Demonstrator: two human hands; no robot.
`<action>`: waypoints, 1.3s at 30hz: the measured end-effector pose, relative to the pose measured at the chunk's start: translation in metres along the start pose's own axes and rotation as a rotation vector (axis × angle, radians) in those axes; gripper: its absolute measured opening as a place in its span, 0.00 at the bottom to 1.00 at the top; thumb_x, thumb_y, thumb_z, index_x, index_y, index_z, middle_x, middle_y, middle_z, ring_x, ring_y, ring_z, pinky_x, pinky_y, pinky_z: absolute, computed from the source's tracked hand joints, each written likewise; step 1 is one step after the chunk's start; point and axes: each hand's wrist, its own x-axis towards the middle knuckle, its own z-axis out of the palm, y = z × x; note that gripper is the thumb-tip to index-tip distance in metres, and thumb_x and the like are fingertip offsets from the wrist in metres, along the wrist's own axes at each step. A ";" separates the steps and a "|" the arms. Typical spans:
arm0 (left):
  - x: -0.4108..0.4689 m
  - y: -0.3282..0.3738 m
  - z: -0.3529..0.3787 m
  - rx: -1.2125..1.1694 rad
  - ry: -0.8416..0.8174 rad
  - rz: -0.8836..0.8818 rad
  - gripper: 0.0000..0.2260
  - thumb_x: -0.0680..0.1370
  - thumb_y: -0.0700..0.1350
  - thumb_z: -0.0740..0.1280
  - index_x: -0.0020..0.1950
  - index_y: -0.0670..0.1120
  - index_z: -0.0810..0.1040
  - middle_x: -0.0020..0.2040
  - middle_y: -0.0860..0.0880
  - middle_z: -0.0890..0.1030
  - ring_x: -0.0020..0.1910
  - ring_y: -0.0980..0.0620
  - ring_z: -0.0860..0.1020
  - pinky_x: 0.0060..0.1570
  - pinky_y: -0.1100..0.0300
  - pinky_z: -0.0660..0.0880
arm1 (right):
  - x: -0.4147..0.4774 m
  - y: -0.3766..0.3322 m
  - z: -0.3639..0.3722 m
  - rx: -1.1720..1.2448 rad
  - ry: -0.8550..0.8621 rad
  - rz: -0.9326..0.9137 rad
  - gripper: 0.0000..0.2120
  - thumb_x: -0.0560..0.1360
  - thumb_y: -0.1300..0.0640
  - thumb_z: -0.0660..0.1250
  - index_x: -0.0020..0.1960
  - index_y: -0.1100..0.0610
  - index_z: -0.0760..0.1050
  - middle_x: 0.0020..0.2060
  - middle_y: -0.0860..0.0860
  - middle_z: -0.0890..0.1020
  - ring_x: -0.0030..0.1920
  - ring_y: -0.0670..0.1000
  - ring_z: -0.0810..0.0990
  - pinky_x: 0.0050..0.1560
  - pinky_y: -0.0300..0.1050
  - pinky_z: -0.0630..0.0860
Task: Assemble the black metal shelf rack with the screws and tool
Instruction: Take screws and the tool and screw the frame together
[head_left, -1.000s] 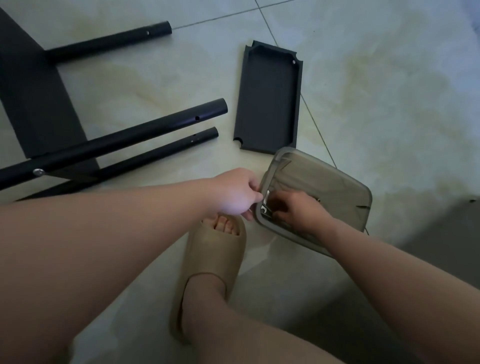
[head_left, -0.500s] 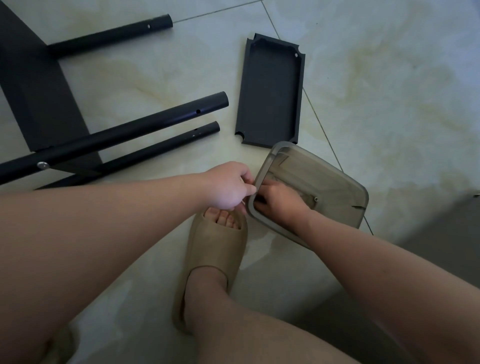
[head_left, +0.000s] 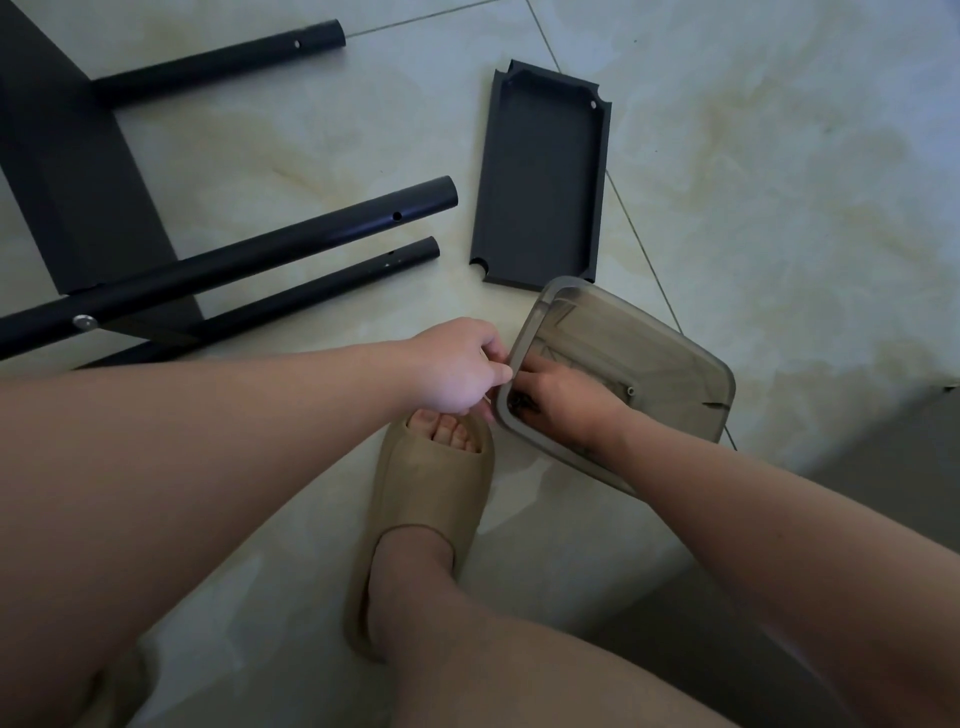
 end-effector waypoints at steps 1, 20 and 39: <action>0.000 0.000 0.000 -0.008 -0.004 -0.002 0.04 0.83 0.44 0.63 0.49 0.49 0.73 0.48 0.43 0.83 0.37 0.51 0.86 0.40 0.55 0.79 | -0.001 0.000 0.000 -0.007 0.001 0.003 0.18 0.79 0.57 0.67 0.69 0.56 0.76 0.67 0.56 0.74 0.60 0.61 0.78 0.54 0.57 0.78; 0.003 0.000 -0.001 -0.011 -0.020 0.004 0.04 0.83 0.45 0.64 0.48 0.50 0.74 0.46 0.47 0.83 0.37 0.53 0.86 0.34 0.62 0.76 | -0.010 0.004 -0.002 0.087 0.042 0.040 0.14 0.76 0.65 0.67 0.60 0.62 0.79 0.57 0.60 0.79 0.55 0.61 0.78 0.54 0.53 0.73; -0.034 0.040 -0.039 -0.128 0.110 -0.099 0.17 0.84 0.51 0.55 0.56 0.43 0.80 0.51 0.44 0.83 0.42 0.48 0.81 0.41 0.58 0.74 | -0.068 -0.054 -0.099 0.141 0.532 0.013 0.04 0.74 0.65 0.71 0.48 0.62 0.78 0.45 0.53 0.77 0.43 0.56 0.77 0.45 0.56 0.77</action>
